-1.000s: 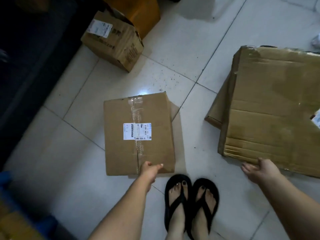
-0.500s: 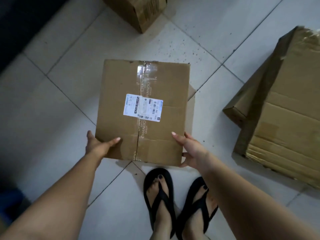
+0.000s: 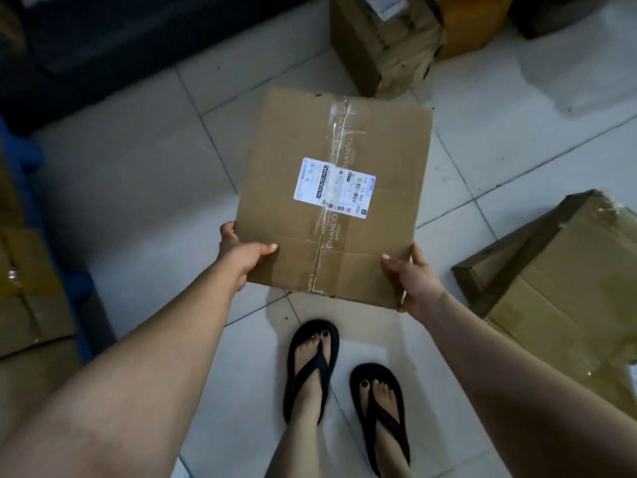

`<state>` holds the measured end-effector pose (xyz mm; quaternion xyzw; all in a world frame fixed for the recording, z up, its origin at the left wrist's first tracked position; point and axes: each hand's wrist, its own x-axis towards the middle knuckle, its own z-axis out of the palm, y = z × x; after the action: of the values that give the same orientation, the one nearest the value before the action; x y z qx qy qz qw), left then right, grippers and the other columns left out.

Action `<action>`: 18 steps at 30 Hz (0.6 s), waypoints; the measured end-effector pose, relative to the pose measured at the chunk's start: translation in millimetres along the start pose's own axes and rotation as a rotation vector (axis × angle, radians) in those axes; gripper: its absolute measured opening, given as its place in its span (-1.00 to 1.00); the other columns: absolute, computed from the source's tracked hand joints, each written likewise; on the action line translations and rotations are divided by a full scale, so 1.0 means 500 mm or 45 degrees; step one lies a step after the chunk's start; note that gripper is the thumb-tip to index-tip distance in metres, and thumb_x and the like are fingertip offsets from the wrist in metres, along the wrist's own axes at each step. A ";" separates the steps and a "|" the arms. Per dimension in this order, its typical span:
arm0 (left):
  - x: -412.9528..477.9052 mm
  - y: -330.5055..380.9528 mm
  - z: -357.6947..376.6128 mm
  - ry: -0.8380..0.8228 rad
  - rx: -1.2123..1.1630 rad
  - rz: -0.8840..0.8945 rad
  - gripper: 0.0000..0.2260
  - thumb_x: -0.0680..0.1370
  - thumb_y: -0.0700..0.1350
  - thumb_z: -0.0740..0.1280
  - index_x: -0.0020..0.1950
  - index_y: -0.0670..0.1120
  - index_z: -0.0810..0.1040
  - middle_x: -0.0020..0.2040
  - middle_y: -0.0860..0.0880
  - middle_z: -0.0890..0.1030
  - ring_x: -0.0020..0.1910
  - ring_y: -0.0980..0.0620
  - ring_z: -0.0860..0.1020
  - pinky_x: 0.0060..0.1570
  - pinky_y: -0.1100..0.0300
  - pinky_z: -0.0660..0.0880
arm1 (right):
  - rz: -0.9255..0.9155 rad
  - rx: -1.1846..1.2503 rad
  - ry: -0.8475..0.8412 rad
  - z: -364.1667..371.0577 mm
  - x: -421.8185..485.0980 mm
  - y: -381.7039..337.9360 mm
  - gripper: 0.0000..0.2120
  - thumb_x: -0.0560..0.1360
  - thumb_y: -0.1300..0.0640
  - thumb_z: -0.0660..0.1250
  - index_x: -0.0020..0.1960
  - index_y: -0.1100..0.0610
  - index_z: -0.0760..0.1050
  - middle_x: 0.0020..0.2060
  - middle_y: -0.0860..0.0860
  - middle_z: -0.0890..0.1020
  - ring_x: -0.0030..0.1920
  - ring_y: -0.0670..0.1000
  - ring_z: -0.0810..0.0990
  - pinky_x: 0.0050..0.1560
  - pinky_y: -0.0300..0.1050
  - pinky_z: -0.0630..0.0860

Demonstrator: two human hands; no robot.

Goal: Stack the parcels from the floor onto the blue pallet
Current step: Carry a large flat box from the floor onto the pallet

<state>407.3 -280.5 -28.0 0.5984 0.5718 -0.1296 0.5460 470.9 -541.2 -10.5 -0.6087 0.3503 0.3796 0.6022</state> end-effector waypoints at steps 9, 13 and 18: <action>-0.263 0.105 -0.301 0.246 -0.494 0.055 -0.15 0.33 -0.21 0.54 0.45 0.04 0.10 0.35 -0.03 0.44 0.15 -0.03 0.45 0.26 0.02 0.37 | -0.396 -0.563 -0.233 0.226 -0.276 -0.249 -0.50 0.59 0.21 0.16 0.41 -0.24 0.26 0.22 -0.07 0.53 0.14 0.06 0.52 0.12 0.12 0.53; -0.326 0.074 -0.479 0.442 -0.663 0.026 -0.09 0.30 -0.22 0.56 0.49 -0.04 0.07 0.39 -0.11 0.41 0.30 -0.10 0.44 0.30 0.07 0.35 | -0.568 -0.753 -0.450 0.402 -0.373 -0.243 -0.49 0.60 0.30 0.08 0.42 -0.17 0.29 0.20 -0.05 0.52 0.03 -0.04 0.49 -0.20 -0.17 0.43; -0.388 -0.023 -0.719 0.597 -1.017 -0.024 -0.22 0.32 -0.31 0.53 0.41 -0.06 0.17 0.31 -0.12 0.50 0.22 -0.11 0.51 0.26 -0.12 0.43 | -0.754 -1.073 -0.575 0.671 -0.484 -0.181 -0.49 0.59 0.25 0.13 0.45 -0.15 0.26 0.28 -0.02 0.50 0.19 0.06 0.47 0.12 -0.07 0.41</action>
<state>168.4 -100.4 250.7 0.3492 0.6904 0.2348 0.5885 424.4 -211.0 250.4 -0.7728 -0.1551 0.4222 0.4478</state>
